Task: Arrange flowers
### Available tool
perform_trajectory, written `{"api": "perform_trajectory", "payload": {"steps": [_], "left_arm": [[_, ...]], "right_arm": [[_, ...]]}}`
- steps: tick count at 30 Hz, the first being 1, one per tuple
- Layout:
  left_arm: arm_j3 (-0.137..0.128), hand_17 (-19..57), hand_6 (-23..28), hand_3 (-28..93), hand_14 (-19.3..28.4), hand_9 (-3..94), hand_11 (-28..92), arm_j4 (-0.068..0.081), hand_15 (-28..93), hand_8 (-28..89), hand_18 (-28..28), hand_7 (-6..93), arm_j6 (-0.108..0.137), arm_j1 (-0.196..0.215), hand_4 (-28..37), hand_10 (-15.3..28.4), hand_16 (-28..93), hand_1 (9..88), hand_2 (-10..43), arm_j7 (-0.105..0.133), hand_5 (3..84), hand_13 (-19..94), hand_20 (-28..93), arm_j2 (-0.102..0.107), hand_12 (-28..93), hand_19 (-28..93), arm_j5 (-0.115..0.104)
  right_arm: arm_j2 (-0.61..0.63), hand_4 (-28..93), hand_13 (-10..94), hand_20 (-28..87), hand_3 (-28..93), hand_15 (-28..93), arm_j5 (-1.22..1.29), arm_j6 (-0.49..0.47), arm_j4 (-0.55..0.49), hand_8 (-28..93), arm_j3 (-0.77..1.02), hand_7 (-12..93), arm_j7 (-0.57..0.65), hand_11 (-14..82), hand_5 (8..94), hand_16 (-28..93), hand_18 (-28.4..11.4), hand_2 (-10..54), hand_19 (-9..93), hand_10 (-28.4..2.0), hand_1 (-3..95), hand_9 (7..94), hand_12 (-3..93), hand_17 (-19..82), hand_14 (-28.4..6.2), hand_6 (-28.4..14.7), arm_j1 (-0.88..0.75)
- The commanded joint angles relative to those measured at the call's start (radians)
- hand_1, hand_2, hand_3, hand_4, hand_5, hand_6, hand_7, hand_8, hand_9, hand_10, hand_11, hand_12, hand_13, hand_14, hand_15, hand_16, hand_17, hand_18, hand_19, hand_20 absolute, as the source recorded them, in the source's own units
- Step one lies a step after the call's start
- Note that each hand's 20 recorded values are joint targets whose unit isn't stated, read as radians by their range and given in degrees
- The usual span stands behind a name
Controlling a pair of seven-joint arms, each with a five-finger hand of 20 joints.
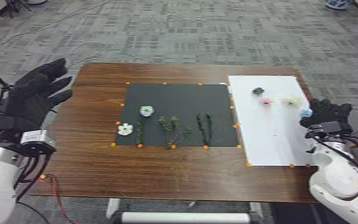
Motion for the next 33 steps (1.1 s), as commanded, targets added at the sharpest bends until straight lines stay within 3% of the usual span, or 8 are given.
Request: {"api": "perform_trajectory", "payload": {"steps": [1,9,12,15,20,25,27,33], "left_arm": [[-0.001,-13.4,2.0,72,12.4,17.2,16,0.001,39,-9,20.0,20.7,-0.001,-0.003,-25.7,9.4,-3,24.8,-3.5,-0.015,25.2,7,10,0.010,19,39,0.002],[-0.001,-13.4,2.0,71,12.3,17.2,16,0.004,39,-9,19.9,20.7,-0.010,-0.019,-25.7,9.4,-3,24.9,-3.4,-0.021,25.1,7,10,0.033,19,39,0.000],[-0.006,-13.4,1.9,72,12.3,17.2,16,0.001,39,-9,19.9,20.8,-0.006,-0.015,-25.6,9.3,-3,24.8,-3.4,-0.019,25.2,7,10,0.033,19,39,0.001],[-0.011,-13.4,2.0,72,12.4,17.1,16,0.001,39,-9,19.9,20.8,-0.008,-0.013,-25.5,9.4,-3,24.8,-3.5,-0.020,25.2,7,10,0.032,19,39,0.001],[-0.018,-13.4,1.9,72,12.4,17.2,16,0.001,39,-9,19.9,20.8,-0.004,-0.008,-25.5,9.4,-3,24.8,-3.5,-0.020,25.2,7,10,0.032,19,39,0.000],[-0.021,-13.4,1.9,72,12.4,17.2,16,-0.004,39,-9,19.9,20.8,-0.004,-0.003,-25.6,9.4,-3,24.9,-3.5,-0.021,25.2,7,10,0.027,19,40,0.000],[-0.024,-13.4,1.9,71,12.4,17.2,16,-0.006,39,-9,19.9,20.7,0.000,0.000,-25.7,9.4,-3,24.9,-3.3,-0.020,25.1,7,10,0.026,19,40,0.000],[-0.035,-13.5,2.0,71,12.5,17.2,16,-0.008,39,-9,19.9,20.6,0.007,0.001,-25.5,9.4,-3,24.9,-3.3,-0.013,25.2,7,10,0.028,19,39,0.001]], "right_arm": [[-0.031,-28,55,55,88,84,0.089,-0.145,0.103,-18,-0.087,38,-0.124,31.8,45.9,25,-19.9,-9.5,80,-9.0,31.5,50.2,22.6,23,-7.7,-0.1,0.138],[-0.069,-28,59,55,89,83,0.159,-0.306,0.178,-17,-0.193,31,-0.103,22.4,49.3,24,-20.0,-9.5,80,-7.4,31.7,55.9,17.5,25,-6.9,1.0,0.279],[-0.093,-28,62,55,91,82,0.251,-0.524,0.141,-16,-0.101,29,-0.070,22.7,52.3,25,-20.6,-9.5,82,-9.2,32.8,59.5,18.6,27,-6.2,0.1,0.265],[-0.099,-28,61,55,91,81,0.292,-0.635,0.112,-15,-0.034,28,-0.074,22.1,51.6,26,-21.6,-9.5,82,-10.9,30.8,57.8,19.6,27,-7.0,-1.3,0.243],[-0.097,-28,61,55,89,81,0.289,-0.586,0.124,-14,-0.055,31,-0.124,29.0,57.7,27,-21.9,-9.5,82,-10.0,32.4,63.1,23.5,26,-7.2,0.3,0.257],[-0.085,-28,68,55,82,79,0.241,-0.435,0.142,-1,-0.096,46,-0.204,18.2,66.9,28,-20.7,-9.5,81,-3.2,45.2,80.1,46.7,28,-4.5,4.1,0.252],[-0.088,-28,70,55,82,79,0.229,-0.431,0.140,-2,-0.091,46,-0.215,18.0,70.8,28,-20.3,-9.5,82,-2.3,47.5,84.1,48.9,29,-3.9,4.8,0.243],[-0.061,-28,72,55,87,77,0.225,-0.256,0.056,-2,-0.072,45,-0.217,18.5,75.7,32,-20.5,-9.5,82,-2.2,47.4,87.0,50.8,31,-3.0,3.9,0.205]]}}
